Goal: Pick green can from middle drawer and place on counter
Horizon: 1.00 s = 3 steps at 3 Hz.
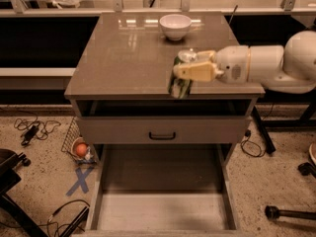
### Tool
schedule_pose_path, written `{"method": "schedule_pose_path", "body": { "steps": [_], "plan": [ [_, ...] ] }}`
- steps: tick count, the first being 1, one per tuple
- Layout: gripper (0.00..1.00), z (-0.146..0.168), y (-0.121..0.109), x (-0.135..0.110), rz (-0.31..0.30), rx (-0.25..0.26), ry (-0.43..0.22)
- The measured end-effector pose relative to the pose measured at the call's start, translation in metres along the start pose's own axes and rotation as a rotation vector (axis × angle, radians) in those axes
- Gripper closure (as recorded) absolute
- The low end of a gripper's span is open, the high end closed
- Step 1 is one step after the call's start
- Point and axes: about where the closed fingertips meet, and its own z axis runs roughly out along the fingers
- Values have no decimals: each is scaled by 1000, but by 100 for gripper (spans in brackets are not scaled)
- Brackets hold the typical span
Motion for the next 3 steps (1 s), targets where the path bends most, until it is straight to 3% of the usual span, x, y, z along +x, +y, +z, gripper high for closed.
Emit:
{"method": "schedule_pose_path", "body": {
  "steps": [1,2,3],
  "plan": [
    [100,-6,-41,-41,19,100,3],
    [100,9,-94,-45,44,231,43],
    [100,30,-137,-31,45,347,127]
  ]
}}
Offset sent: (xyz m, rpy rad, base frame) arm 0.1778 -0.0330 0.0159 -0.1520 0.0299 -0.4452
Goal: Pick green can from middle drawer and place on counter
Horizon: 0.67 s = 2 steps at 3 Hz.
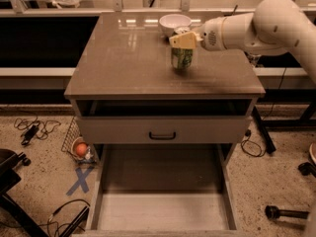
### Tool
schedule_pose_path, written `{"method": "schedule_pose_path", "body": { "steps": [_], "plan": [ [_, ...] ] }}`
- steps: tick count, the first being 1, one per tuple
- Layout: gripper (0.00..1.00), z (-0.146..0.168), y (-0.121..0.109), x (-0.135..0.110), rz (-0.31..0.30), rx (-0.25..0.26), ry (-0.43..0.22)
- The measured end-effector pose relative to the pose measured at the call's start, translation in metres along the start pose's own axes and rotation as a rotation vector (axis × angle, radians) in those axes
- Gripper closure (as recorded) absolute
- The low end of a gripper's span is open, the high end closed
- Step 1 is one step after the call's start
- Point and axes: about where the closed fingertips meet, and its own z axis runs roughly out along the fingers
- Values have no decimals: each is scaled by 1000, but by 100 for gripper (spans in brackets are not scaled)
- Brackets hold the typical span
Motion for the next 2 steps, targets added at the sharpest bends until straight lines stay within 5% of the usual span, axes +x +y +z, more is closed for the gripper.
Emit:
{"method": "schedule_pose_path", "body": {
  "steps": [1,2],
  "plan": [
    [100,29,-27,29,4,64,70],
    [84,29,-28,27,4,68,74]
  ]
}}
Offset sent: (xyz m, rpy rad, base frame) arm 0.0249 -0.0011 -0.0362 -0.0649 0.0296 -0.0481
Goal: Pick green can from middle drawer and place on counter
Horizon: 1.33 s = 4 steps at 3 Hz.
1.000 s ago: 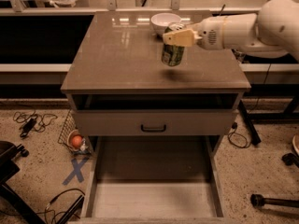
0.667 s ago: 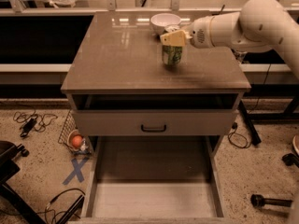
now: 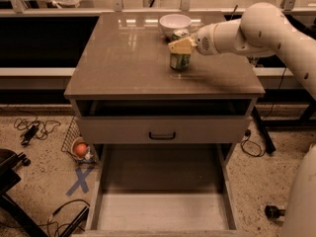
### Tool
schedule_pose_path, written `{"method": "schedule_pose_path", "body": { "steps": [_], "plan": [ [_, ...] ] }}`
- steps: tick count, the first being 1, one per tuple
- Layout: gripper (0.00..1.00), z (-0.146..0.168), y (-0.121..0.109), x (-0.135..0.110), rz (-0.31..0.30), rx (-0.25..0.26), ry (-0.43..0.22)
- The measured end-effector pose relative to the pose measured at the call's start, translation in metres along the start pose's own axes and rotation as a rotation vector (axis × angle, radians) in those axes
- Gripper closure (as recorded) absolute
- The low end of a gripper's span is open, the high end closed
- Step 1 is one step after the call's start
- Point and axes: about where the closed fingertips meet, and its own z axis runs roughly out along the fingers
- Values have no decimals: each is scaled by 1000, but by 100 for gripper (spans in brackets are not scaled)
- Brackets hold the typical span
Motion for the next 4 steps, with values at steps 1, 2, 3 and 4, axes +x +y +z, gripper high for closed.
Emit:
{"method": "schedule_pose_path", "body": {
  "steps": [1,2,3,4],
  "plan": [
    [61,0,0,-1,0,0,0],
    [38,0,0,0,0,0,0],
    [6,4,3,0,0,-7,2],
    [0,5,3,1,0,-9,3]
  ]
}}
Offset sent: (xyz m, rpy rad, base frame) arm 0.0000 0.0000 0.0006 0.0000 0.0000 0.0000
